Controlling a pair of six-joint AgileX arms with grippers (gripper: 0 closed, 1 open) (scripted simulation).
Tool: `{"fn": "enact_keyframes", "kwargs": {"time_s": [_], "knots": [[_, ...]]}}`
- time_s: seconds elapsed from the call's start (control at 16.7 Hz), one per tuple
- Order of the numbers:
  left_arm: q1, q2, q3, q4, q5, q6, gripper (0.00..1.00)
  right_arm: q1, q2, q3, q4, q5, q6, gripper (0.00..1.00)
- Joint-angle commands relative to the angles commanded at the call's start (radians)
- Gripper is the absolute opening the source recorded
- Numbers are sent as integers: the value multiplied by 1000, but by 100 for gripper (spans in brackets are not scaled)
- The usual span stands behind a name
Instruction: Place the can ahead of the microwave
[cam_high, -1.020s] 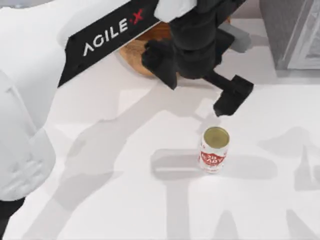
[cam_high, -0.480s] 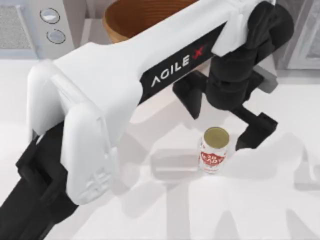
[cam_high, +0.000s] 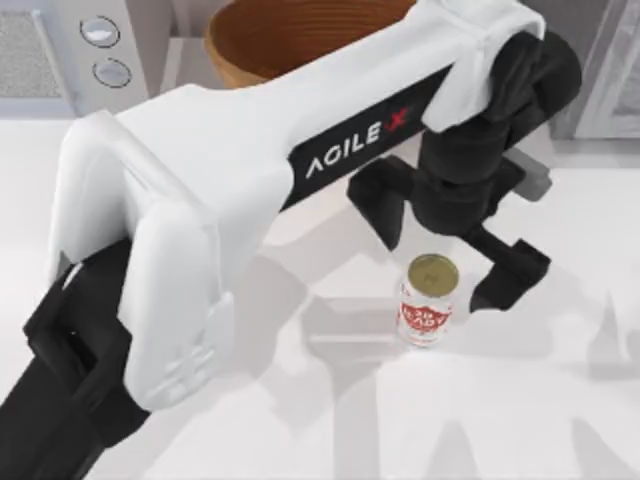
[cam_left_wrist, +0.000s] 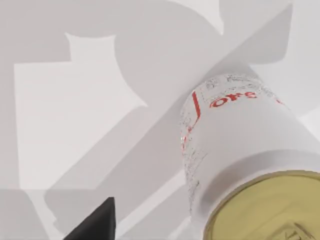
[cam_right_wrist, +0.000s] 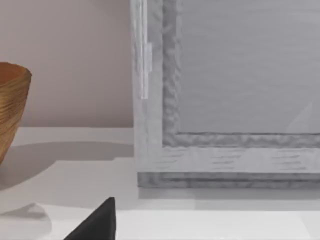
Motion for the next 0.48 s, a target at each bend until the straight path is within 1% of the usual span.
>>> {"fn": "enact_keyframes", "kwargs": {"time_s": [0.24, 0.48], "knots": [[-1, -20, -170, 143, 0, -1, 100, 0, 0, 0, 0, 0, 0, 100], [-1, -24, -196, 168, 0, -1, 100, 0, 0, 0, 0, 0, 0, 100]]}}
